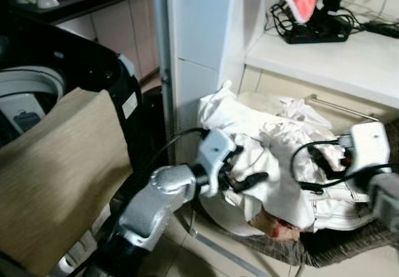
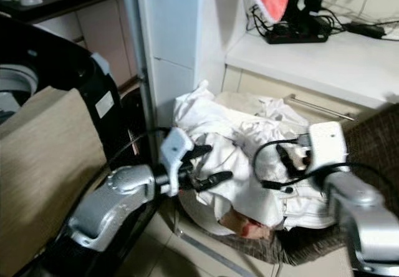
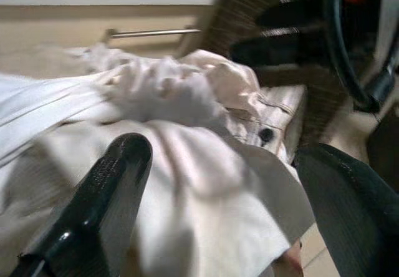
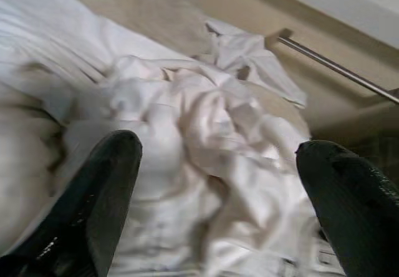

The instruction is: Clothes washing

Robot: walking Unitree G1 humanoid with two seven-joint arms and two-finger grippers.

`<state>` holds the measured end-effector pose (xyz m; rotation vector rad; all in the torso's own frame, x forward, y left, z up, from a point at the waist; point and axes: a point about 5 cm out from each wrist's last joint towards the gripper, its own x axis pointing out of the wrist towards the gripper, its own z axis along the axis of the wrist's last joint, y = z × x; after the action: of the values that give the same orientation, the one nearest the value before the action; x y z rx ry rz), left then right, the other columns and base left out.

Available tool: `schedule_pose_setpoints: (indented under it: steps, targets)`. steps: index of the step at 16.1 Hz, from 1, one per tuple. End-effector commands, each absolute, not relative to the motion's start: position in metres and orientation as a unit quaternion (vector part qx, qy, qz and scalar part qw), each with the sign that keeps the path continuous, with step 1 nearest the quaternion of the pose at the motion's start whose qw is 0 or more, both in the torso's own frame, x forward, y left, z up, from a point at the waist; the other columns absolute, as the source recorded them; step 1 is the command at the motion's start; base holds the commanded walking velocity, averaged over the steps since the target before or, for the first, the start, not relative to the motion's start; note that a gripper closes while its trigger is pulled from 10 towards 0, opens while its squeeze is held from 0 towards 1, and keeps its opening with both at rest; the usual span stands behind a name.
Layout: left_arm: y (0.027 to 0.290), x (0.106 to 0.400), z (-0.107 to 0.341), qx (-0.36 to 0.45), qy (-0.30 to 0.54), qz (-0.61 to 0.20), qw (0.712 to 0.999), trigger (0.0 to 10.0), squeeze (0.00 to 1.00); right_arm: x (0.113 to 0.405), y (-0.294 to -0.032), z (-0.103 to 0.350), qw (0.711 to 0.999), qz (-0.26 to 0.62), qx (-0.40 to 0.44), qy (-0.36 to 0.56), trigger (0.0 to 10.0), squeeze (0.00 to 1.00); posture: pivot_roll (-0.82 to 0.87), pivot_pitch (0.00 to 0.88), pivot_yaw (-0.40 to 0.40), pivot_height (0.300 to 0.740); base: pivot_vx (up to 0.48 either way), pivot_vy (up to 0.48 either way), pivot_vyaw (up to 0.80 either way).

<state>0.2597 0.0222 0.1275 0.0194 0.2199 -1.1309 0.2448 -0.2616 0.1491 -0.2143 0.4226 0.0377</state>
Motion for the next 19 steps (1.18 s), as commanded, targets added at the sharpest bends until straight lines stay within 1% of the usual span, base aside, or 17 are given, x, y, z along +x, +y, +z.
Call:
schedule_pose_setpoints:
  steps: [1,2,3,4,5,6,7,8,9,10,11,12,13,14,15,19]
  targets:
    - [0.015,0.262,0.124,0.039,0.102,-0.541,0.834,10.0,1.0,0.241,-0.271,0.149,0.97,0.016,-0.112,0.216,10.0,1.0,-0.15,0.0,-0.009,0.74,0.0,0.0,0.0]
    - [0.005,0.267,0.117,0.072,0.095,-0.535,0.836,10.0,1.0,0.238,-0.277,0.146,0.967,0.018,-0.118,0.226,10.0,1.0,-0.16,0.0,-0.006,0.74,0.0,0.0,0.0]
    - [-0.001,0.271,0.111,0.095,0.093,-0.522,0.843,10.0,0.82,0.237,-0.276,0.145,0.966,0.021,-0.12,0.228,10.0,1.0,-0.17,0.0,-0.005,0.74,0.0,0.0,0.0]
    - [-0.002,0.274,0.108,0.107,0.093,-0.511,0.847,10.0,0.18,0.236,-0.273,0.144,0.966,0.028,-0.117,0.229,10.0,1.0,-0.17,0.0,-0.005,0.74,0.0,0.0,0.0]
    - [-0.002,0.276,0.106,0.118,0.094,-0.505,0.85,10.0,0.0,0.236,-0.271,0.144,0.966,0.035,-0.114,0.23,10.0,1.0,-0.17,0.0,-0.005,0.74,0.0,0.0,0.0]
    - [-0.003,0.279,0.101,0.127,0.097,-0.496,0.854,10.0,0.0,0.233,-0.264,0.141,0.964,0.061,-0.106,0.237,10.0,1.0,-0.17,0.0,-0.005,0.74,0.0,0.0,0.0]
    - [-0.002,0.281,0.095,0.143,0.103,-0.495,0.851,10.0,0.0,0.228,-0.257,0.136,0.957,0.098,-0.103,0.253,10.0,1.0,-0.17,0.0,-0.005,0.74,0.0,0.0,0.0]
    - [0.0,0.281,0.09,0.167,0.106,-0.494,0.847,10.0,0.0,0.222,-0.25,0.134,0.949,0.147,-0.102,0.258,10.0,0.0,-0.17,0.0,-0.005,0.74,0.0,0.0,0.0]
    - [0.0,0.282,0.087,0.175,0.106,-0.493,0.845,10.0,0.0,0.22,-0.246,0.135,0.947,0.168,-0.103,0.253,10.0,0.0,-0.17,0.0,-0.005,0.74,0.0,0.0,0.0]
    - [0.002,0.285,0.084,0.173,0.108,-0.478,0.854,10.0,0.0,0.211,-0.236,0.147,0.941,0.252,-0.082,0.213,10.0,0.0,-0.18,0.0,-0.003,0.74,0.0,0.0,0.0]
    - [0.001,0.286,0.082,0.174,0.106,-0.478,0.855,10.0,0.0,0.202,-0.235,0.153,0.931,0.293,-0.077,0.203,10.0,0.0,-0.18,0.0,-0.003,0.74,0.0,0.0,0.0]
    - [0.001,0.287,0.081,0.174,0.105,-0.479,0.854,9.1,0.0,0.193,-0.237,0.155,0.919,0.326,-0.081,0.208,10.0,0.0,-0.18,0.0,-0.004,0.74,0.0,0.0,0.0]
    - [0.001,0.287,0.08,0.175,0.105,-0.48,0.853,7.0,0.0,0.188,-0.239,0.157,0.913,0.339,-0.084,0.212,10.0,0.0,-0.18,0.0,-0.004,0.74,0.0,0.0,0.0]
    - [0.0,0.287,0.079,0.171,0.104,-0.482,0.853,2.0,0.0,0.181,-0.245,0.158,0.905,0.352,-0.09,0.222,10.0,0.0,-0.18,0.0,-0.003,0.74,0.0,0.0,0.0]
    - [0.0,0.287,0.08,0.161,0.103,-0.484,0.854,0.0,0.0,0.176,-0.251,0.16,0.902,0.355,-0.091,0.229,10.0,0.0,-0.18,0.0,-0.003,0.74,0.0,0.0,0.0]
    - [0.001,0.289,0.081,0.138,0.1,-0.485,0.858,0.0,0.0,0.168,-0.262,0.164,0.894,0.366,-0.099,0.238,10.0,0.0,-0.18,0.0,0.0,0.74,0.0,0.0,0.0]
